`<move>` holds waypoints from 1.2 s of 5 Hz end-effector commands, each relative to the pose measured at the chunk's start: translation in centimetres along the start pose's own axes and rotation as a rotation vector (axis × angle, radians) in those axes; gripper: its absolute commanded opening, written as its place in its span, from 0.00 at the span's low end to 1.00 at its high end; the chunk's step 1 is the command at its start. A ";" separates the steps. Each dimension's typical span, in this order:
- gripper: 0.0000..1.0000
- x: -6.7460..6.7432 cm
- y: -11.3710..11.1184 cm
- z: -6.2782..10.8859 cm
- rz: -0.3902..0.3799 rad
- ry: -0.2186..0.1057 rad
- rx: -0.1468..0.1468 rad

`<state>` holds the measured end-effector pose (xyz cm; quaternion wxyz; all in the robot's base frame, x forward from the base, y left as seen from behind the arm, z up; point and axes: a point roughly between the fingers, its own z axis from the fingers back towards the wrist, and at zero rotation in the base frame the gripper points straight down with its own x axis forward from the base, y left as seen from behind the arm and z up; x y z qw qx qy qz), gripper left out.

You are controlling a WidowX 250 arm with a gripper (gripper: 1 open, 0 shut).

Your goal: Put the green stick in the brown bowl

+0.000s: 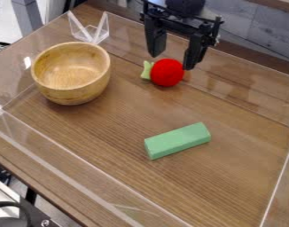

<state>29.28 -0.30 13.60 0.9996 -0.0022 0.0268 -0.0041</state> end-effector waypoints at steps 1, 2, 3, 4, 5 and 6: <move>1.00 -0.3 0.2 -1.9 -0.124 0.030 -0.007; 1.00 -1.1 -1.4 -4.5 -0.265 0.055 -0.013; 1.00 -2.2 -1.9 -5.8 -0.294 0.035 -0.019; 1.00 -2.9 -2.0 -6.6 -0.317 0.010 -0.028; 1.00 -3.3 -2.0 -7.0 -0.307 -0.015 -0.034; 1.00 -2.8 -2.3 -6.8 -0.297 -0.035 -0.040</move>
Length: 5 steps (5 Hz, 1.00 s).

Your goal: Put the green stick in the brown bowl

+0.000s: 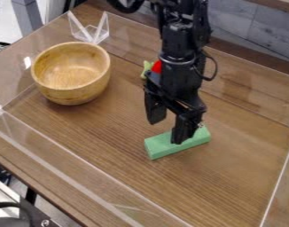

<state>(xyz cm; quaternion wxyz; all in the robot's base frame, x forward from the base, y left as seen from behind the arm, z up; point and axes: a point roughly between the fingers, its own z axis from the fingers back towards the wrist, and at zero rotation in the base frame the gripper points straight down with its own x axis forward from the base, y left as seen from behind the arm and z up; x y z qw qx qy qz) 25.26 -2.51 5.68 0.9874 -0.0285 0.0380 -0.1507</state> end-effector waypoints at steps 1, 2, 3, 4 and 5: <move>1.00 1.2 0.1 1.5 0.006 -0.070 0.011; 1.00 1.9 -0.3 0.7 -0.073 -0.070 0.008; 1.00 2.4 -0.6 -0.2 -0.148 -0.069 0.003; 1.00 2.8 -0.3 -0.6 -0.173 -0.061 0.001; 1.00 2.9 0.1 -0.7 -0.179 -0.065 -0.003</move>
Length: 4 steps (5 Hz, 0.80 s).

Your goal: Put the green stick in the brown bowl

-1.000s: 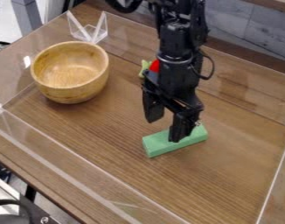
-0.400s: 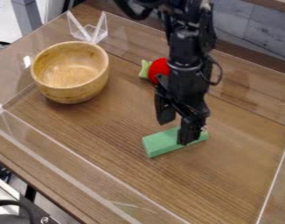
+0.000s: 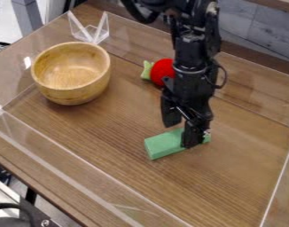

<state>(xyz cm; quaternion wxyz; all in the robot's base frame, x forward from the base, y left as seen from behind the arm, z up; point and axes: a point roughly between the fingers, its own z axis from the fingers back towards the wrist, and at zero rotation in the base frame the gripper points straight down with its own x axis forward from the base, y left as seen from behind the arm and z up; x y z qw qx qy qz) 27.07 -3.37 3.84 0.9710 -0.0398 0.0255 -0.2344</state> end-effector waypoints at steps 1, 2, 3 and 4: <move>1.00 0.4 0.4 -0.6 -0.051 -0.043 0.011; 1.00 -0.2 0.6 -1.1 -0.068 -0.042 0.009; 1.00 -0.3 -0.1 -1.0 -0.106 -0.048 0.006; 1.00 -0.4 -1.0 -0.7 -0.138 -0.058 0.005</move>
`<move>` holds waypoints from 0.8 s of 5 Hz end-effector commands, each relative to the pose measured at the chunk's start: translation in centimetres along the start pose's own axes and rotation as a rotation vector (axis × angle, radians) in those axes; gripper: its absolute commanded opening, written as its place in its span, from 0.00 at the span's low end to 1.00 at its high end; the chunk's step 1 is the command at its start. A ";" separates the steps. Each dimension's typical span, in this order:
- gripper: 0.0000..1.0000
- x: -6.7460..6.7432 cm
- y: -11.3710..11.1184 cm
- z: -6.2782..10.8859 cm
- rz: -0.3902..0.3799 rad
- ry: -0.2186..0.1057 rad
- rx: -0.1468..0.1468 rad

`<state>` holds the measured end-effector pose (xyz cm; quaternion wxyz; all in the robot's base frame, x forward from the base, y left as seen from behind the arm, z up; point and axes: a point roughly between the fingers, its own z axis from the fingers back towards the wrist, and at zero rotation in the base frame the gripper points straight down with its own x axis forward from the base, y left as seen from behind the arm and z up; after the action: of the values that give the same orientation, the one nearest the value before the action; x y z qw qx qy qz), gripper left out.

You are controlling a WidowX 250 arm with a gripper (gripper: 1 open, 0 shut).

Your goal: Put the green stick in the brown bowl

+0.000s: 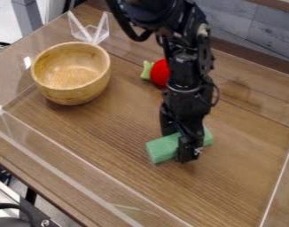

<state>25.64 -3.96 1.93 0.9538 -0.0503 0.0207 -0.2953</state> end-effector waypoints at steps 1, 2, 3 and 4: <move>1.00 0.8 0.4 1.4 -0.047 -0.048 0.024; 1.00 1.0 0.8 1.4 -0.085 -0.046 0.022; 1.00 0.7 0.9 1.1 -0.063 -0.052 0.023; 1.00 0.5 0.9 0.8 -0.041 -0.056 0.023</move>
<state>26.18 -3.52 1.94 0.9469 -0.0501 0.0042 -0.3175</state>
